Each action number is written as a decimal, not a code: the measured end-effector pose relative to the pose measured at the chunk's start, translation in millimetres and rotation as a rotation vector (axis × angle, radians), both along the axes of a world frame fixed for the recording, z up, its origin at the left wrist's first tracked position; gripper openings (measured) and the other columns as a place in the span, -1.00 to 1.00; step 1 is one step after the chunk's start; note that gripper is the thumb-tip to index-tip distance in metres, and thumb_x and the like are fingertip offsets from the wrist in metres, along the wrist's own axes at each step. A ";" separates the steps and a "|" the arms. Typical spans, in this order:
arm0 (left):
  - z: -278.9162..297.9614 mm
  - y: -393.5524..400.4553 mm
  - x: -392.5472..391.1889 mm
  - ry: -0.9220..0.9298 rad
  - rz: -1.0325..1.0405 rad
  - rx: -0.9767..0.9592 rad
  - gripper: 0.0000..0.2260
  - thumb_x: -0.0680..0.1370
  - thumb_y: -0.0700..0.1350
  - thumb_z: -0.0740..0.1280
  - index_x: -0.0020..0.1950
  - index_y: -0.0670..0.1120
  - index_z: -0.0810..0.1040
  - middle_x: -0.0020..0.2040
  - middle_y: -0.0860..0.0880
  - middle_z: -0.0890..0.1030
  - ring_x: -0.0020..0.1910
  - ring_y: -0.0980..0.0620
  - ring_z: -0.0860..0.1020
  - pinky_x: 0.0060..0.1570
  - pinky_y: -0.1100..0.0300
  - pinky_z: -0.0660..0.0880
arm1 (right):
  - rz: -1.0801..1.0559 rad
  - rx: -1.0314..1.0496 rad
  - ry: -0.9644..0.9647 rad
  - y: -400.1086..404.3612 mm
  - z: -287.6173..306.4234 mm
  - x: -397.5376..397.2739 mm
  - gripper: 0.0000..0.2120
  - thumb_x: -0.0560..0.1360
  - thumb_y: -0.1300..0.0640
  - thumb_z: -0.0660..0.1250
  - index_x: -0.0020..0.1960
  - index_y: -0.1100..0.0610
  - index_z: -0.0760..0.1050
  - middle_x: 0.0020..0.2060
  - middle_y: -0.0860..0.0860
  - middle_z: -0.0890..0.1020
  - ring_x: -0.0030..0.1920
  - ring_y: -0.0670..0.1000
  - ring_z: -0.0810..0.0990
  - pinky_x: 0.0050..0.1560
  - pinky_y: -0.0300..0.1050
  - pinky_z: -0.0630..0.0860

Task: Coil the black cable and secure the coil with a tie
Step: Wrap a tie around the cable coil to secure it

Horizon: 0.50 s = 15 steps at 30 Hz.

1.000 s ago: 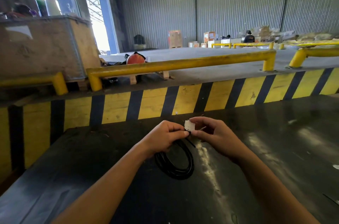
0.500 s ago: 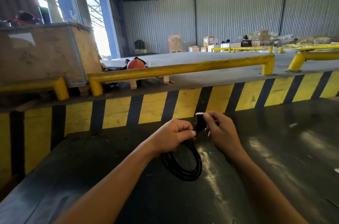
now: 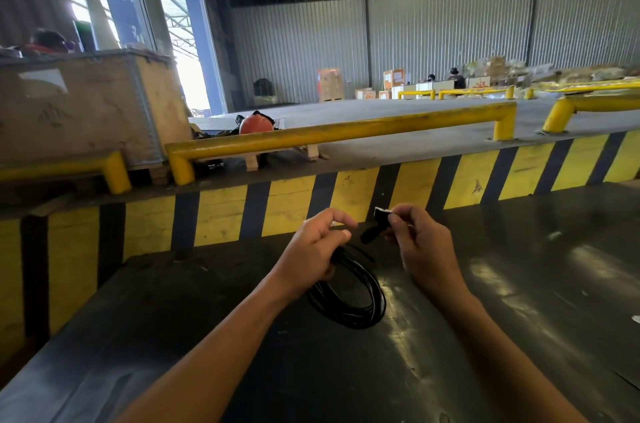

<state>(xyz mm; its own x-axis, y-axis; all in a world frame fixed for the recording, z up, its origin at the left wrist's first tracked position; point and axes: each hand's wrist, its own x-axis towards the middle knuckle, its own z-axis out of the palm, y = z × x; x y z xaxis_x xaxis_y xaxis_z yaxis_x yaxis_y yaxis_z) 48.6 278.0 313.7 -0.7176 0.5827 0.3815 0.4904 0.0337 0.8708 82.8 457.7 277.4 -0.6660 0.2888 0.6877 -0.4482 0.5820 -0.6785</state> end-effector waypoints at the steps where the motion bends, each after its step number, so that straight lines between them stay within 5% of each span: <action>1: 1.2 1.2 1.0 0.009 -0.002 0.012 -0.84 0.61 -0.27 0.15 0.07 -0.10 0.49 -0.37 -0.19 0.36 -0.56 0.03 0.28 -0.62 0.30 0.23 | -0.034 0.096 0.013 -1.2 -1.0 0.5 -0.92 0.55 0.16 0.22 -0.02 0.00 0.45 -0.26 -0.19 0.54 -0.23 -0.28 0.57 -0.29 -0.40 0.49; 5: 6.5 7.4 2.2 0.038 0.024 0.037 -0.77 0.61 -0.28 0.13 0.15 -0.05 0.48 -0.42 -0.16 0.37 -0.54 0.03 0.34 -0.59 0.28 0.28 | 0.001 0.227 0.060 -9.0 -2.7 2.8 -0.92 0.55 0.14 0.22 -0.02 0.06 0.48 -0.29 -0.20 0.52 -0.30 -0.23 0.53 -0.32 -0.40 0.40; 11: 4.7 9.6 -3.9 0.068 0.106 0.040 -0.78 0.61 -0.28 0.12 0.10 -0.13 0.53 -0.44 -0.06 0.44 -0.59 0.15 0.36 -0.61 0.35 0.28 | 0.346 -0.120 -0.070 -16.8 8.3 10.5 -0.89 0.57 0.14 0.21 -0.04 0.02 0.52 -0.23 0.00 0.65 -0.21 -0.07 0.66 -0.22 -0.15 0.63; 15: 4.1 15.2 -5.5 0.256 0.175 0.020 -0.76 0.63 -0.18 0.18 -0.11 -0.20 0.59 -0.42 -0.02 0.55 -0.48 0.11 0.49 -0.46 0.25 0.44 | 0.331 -0.153 -0.123 -18.7 15.1 10.5 -0.86 0.57 0.13 0.21 -0.07 0.02 0.53 -0.28 -0.04 0.62 -0.27 -0.20 0.63 -0.31 -0.36 0.53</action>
<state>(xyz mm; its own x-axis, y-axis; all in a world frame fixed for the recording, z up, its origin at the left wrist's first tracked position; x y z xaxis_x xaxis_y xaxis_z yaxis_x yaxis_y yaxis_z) 43.1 293.2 317.9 -0.6855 0.4491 0.5730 0.6823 0.1217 0.7209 93.3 438.9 292.5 -0.8155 0.1371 0.5623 -0.5046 0.3073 -0.8068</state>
